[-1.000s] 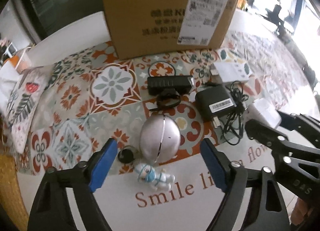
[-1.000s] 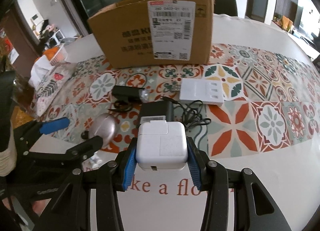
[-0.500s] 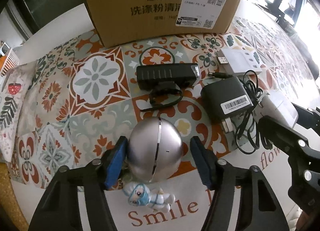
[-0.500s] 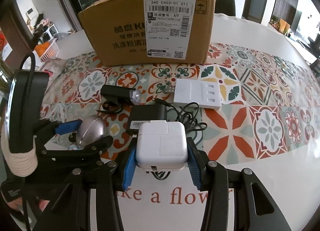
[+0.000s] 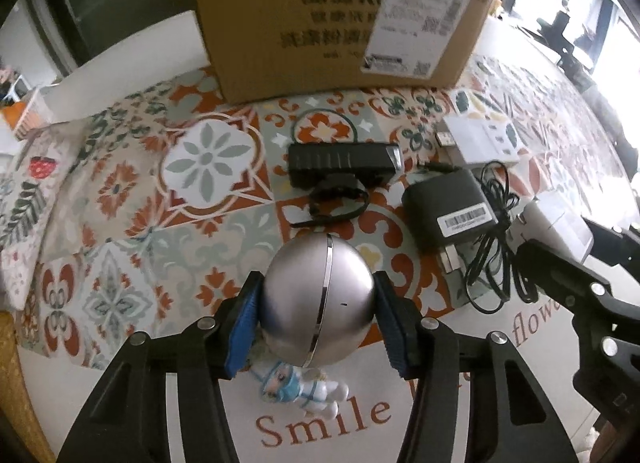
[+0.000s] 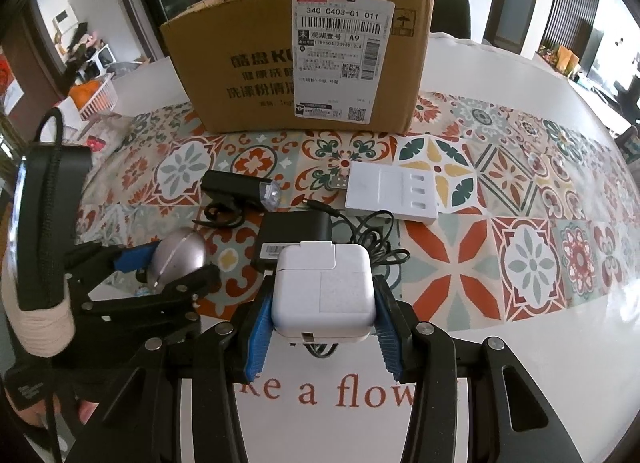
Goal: Organize rigid objects
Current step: 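Grasp the silver sphere with the left tool while the right tool holds the white adapter, then carry the silver sphere and white adapter over the cardboard box with both tools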
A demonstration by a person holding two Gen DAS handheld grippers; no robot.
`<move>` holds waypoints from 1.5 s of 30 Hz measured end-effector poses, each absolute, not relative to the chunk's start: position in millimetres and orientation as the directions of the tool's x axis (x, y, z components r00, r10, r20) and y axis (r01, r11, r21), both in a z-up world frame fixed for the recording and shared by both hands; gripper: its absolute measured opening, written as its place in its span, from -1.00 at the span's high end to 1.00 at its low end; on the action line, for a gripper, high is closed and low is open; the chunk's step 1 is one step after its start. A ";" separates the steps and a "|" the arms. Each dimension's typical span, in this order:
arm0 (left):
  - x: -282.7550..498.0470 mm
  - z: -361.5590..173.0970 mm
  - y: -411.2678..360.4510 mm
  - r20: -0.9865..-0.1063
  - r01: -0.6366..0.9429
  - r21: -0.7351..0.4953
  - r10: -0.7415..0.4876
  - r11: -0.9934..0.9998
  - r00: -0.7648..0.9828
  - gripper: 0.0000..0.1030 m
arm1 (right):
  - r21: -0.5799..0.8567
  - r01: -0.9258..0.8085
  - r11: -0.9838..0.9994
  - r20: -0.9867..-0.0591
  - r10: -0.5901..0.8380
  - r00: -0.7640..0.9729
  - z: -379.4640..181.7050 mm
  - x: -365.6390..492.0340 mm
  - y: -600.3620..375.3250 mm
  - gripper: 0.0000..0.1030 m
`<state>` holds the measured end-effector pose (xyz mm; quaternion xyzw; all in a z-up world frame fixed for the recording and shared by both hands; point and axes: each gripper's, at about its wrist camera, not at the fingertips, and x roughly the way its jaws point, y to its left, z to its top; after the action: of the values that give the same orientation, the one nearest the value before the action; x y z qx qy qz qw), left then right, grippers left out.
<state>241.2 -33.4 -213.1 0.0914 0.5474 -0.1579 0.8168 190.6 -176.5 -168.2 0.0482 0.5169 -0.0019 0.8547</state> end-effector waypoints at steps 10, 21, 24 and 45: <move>232.8 -165.9 -19.1 -0.888 0.298 -0.031 -0.163 0.954 0.430 -0.04 | 0.108 0.039 0.993 -0.851 0.073 0.520 -141.7 183.4 -176.4 0.10; 222.5 -106.6 -13.6 -0.835 0.278 -0.038 -0.184 0.960 0.519 -0.04 | 0.129 0.012 0.992 -0.793 0.096 0.601 -97.8 177.2 -177.5 0.10; 221.3 -93.7 -14.4 -0.824 0.281 -0.033 -0.185 0.959 0.536 -0.04 | 0.135 0.009 0.991 -0.773 0.099 0.627 -85.2 175.6 -178.6 0.10; 251.3 -10.3 -28.5 -0.709 0.299 -0.035 -0.235 0.954 0.665 -0.04 | 0.129 -0.013 0.991 -0.632 0.093 0.769 -3.7 197.4 -191.6 0.10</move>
<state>251.3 -28.5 -10.3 0.0419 0.3819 -0.1465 0.9116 197.4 -191.6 -3.7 0.0587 0.3384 0.0283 0.9387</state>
